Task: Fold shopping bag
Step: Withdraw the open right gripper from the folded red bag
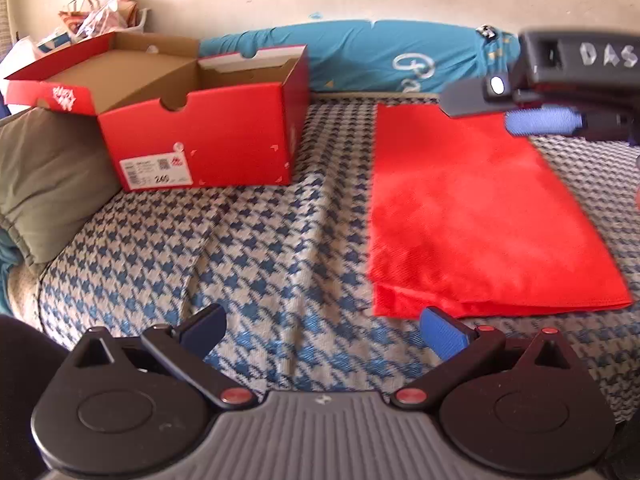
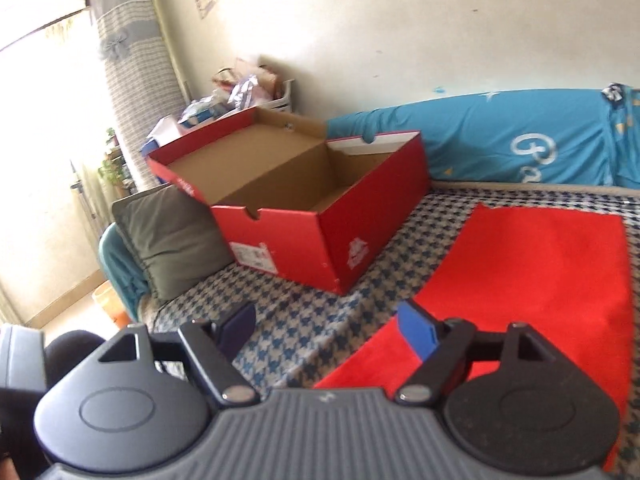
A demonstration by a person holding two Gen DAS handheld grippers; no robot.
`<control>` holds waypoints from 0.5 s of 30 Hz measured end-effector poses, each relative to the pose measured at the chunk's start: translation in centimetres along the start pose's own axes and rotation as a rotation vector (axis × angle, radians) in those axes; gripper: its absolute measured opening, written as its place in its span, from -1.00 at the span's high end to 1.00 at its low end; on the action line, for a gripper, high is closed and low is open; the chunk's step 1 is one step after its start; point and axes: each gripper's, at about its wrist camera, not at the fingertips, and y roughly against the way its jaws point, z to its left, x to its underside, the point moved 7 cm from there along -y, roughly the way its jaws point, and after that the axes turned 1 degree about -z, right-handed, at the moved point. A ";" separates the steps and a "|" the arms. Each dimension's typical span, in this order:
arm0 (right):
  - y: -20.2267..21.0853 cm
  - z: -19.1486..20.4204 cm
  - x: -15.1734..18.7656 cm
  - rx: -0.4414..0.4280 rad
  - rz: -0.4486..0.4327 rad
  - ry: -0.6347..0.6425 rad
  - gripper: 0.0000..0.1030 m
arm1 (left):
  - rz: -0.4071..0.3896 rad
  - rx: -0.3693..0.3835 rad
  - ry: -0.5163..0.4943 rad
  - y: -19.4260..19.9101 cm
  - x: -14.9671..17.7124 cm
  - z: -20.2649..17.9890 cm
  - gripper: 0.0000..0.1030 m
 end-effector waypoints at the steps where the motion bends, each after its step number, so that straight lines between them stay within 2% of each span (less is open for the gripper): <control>1: 0.3 -0.6 0.2 0.024 0.003 -0.011 -0.50 | -0.009 0.008 -0.005 0.1 -0.3 -0.3 -1.00; 7: 2.1 -4.0 1.3 0.170 0.024 -0.075 -0.51 | -0.044 0.062 -0.040 -1.4 -3.1 -3.6 -1.00; 11: 3.4 -6.3 2.0 0.266 0.038 -0.117 -0.76 | -0.066 0.124 -0.094 -2.8 -4.6 -7.2 -1.00; 15: 4.8 -8.6 2.8 0.363 0.051 -0.160 -0.77 | -0.060 0.175 -0.154 -4.8 -5.3 -10.7 -1.00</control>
